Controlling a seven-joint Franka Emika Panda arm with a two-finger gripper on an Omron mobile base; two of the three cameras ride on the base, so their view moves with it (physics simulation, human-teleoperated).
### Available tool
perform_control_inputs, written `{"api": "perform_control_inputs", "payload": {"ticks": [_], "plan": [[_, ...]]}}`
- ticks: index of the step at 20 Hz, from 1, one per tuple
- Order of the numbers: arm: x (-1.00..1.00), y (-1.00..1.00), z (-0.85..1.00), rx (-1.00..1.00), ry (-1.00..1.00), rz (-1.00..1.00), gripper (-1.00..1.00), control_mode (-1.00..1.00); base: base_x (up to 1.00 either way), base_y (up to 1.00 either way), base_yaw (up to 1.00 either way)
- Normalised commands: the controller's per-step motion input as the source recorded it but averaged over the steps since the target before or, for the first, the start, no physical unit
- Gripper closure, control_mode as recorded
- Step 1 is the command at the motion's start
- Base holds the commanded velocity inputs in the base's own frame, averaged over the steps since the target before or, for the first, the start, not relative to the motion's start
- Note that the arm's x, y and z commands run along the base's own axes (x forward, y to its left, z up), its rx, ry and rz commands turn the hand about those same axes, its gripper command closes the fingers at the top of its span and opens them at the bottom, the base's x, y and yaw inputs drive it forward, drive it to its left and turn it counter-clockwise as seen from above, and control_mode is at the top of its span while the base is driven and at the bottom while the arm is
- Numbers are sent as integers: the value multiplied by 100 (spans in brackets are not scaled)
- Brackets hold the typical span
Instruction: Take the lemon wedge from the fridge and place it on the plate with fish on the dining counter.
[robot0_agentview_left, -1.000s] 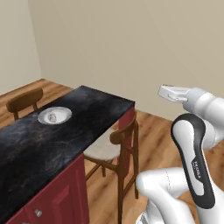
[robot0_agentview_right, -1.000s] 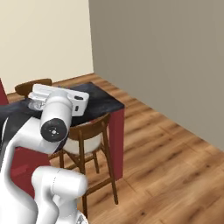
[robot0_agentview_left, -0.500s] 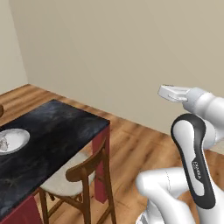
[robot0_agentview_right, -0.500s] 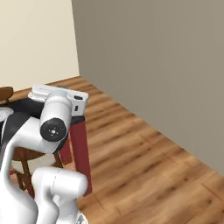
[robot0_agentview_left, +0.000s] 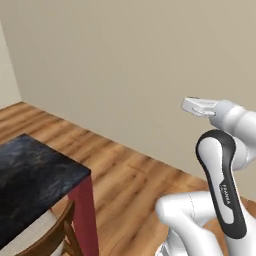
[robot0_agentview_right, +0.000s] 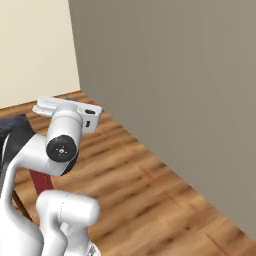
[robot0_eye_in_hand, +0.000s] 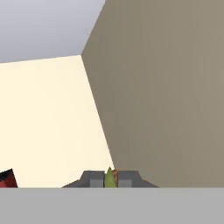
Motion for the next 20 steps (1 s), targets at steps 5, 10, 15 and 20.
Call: {"api": "perform_control_inputs", "payload": {"ticks": [5, 10, 15, 20], "plan": [[0, 0, 0, 0, 0, 0, 100, 100, 100, -31, 42], [0, 0, 0, 0, 0, 0, 100, 100, 100, -6, 56], [0, 0, 0, 0, 0, 0, 100, 100, 100, -7, 59], [0, 0, 0, 0, 0, 0, 100, 100, 100, -13, 62]]}}
